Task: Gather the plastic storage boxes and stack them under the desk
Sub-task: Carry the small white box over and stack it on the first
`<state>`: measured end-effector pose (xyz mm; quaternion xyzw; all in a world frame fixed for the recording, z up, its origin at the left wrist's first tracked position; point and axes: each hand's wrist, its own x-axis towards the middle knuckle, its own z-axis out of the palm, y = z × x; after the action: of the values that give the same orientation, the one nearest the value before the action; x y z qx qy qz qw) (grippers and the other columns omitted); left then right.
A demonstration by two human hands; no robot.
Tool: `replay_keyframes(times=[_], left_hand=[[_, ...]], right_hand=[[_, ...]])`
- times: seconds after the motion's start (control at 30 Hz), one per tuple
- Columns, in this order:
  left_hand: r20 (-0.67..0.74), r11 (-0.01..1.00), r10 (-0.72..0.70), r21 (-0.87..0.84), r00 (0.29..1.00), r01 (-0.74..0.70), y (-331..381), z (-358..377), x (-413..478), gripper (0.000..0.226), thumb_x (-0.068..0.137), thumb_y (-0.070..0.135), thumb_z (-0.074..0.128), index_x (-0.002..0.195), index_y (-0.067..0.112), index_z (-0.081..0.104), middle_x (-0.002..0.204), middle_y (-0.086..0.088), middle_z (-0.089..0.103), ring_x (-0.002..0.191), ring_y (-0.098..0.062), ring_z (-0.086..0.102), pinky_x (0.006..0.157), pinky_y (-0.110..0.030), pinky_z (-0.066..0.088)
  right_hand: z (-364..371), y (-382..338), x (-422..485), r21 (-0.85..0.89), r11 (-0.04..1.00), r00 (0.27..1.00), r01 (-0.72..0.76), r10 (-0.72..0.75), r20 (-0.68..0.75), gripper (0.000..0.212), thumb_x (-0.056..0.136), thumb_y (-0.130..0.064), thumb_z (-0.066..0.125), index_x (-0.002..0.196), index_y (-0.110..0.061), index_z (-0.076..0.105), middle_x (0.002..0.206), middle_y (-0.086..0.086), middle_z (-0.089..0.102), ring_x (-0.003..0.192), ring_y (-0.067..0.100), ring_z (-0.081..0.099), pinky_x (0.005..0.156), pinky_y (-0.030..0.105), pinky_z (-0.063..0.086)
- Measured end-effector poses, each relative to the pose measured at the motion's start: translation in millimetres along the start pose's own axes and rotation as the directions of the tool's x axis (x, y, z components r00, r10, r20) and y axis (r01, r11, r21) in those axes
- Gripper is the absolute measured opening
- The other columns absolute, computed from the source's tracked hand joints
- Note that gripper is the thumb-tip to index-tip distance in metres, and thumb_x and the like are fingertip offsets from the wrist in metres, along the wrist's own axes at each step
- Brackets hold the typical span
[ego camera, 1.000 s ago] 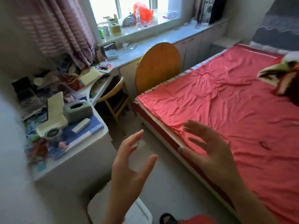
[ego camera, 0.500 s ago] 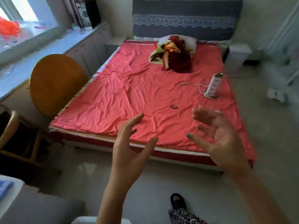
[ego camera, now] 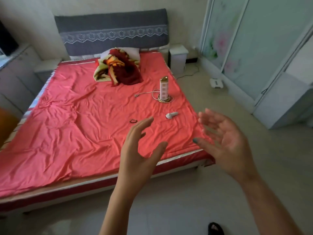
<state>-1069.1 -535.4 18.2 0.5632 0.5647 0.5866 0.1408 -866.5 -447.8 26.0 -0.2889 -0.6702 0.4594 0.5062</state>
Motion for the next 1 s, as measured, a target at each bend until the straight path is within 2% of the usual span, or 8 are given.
replay_keyframes(times=[0.1, 0.27, 0.4, 0.6, 0.83, 1.0], left_hand=[[0.030, 1.000, 0.013, -0.010, 0.999, -0.012, 8, 39, 14, 0.056, 0.080, 0.021, 0.076, 0.132, 0.022, 0.055, 0.133, 0.009, 0.060, 0.127, -0.013, 0.055, 0.100, -0.022, 0.044], [0.058, 0.999, 0.029, -0.021, 0.998, -0.028, 18, 97, 28, 0.056, 0.080, 0.019, 0.076, 0.132, 0.019, 0.055, 0.133, 0.007, 0.059, 0.128, -0.013, 0.054, 0.101, -0.024, 0.044], [0.057, 0.999, 0.037, -0.021, 0.998, -0.036, 31, 158, 42, 0.056, 0.080, 0.020, 0.076, 0.131, 0.022, 0.054, 0.133, 0.015, 0.059, 0.128, -0.012, 0.054, 0.101, -0.025, 0.045], [0.062, 0.999, 0.023, -0.023, 0.998, -0.022, 40, 246, 68, 0.055, 0.081, 0.032, 0.072, 0.133, 0.024, 0.054, 0.133, 0.011, 0.059, 0.129, -0.013, 0.053, 0.102, -0.024, 0.044], [0.099, 0.999, 0.011, -0.039, 0.995, -0.007, 40, 339, 99, 0.057, 0.079, 0.023, 0.075, 0.133, 0.024, 0.055, 0.134, 0.013, 0.059, 0.129, -0.011, 0.054, 0.102, -0.022, 0.043], [0.170, 0.997, 0.025, -0.081, 0.985, -0.011, 45, 399, 129, 0.058, 0.079, 0.021, 0.075, 0.133, 0.023, 0.055, 0.135, 0.012, 0.059, 0.128, -0.012, 0.055, 0.102, -0.020, 0.043]], right_hand=[[-40, 4, 7, -0.005, 1.000, 0.999, -0.008, 0.008, -0.044, 0.067, 0.065, -0.031, 0.083, 0.127, -0.041, 0.057, 0.132, -0.006, 0.064, 0.124, 0.013, 0.059, 0.102, 0.029, 0.048], [-98, 13, 16, -0.029, 1.000, 0.998, -0.011, 0.009, -0.063, 0.069, 0.067, -0.027, 0.083, 0.130, -0.036, 0.056, 0.133, -0.007, 0.063, 0.125, 0.013, 0.059, 0.104, 0.032, 0.048], [-159, 22, 29, -0.048, 0.999, 0.997, -0.019, 0.015, -0.073, 0.072, 0.067, -0.033, 0.082, 0.133, -0.030, 0.054, 0.133, -0.007, 0.063, 0.125, 0.014, 0.059, 0.103, 0.034, 0.049], [-255, 42, 53, -0.079, 0.997, 0.996, -0.015, 0.008, -0.086, 0.072, 0.067, -0.024, 0.082, 0.134, -0.026, 0.054, 0.133, -0.008, 0.063, 0.125, 0.012, 0.059, 0.101, 0.031, 0.050], [-350, 61, 74, -0.128, 0.991, 0.990, -0.044, 0.026, -0.142, 0.070, 0.069, -0.021, 0.081, 0.133, -0.031, 0.055, 0.133, -0.011, 0.063, 0.127, 0.011, 0.057, 0.099, 0.028, 0.051], [-403, 76, 88, -0.145, 0.986, 0.971, -0.086, 0.050, -0.235, 0.071, 0.067, -0.020, 0.082, 0.133, -0.023, 0.056, 0.132, -0.010, 0.064, 0.124, 0.009, 0.059, 0.097, 0.025, 0.051]])
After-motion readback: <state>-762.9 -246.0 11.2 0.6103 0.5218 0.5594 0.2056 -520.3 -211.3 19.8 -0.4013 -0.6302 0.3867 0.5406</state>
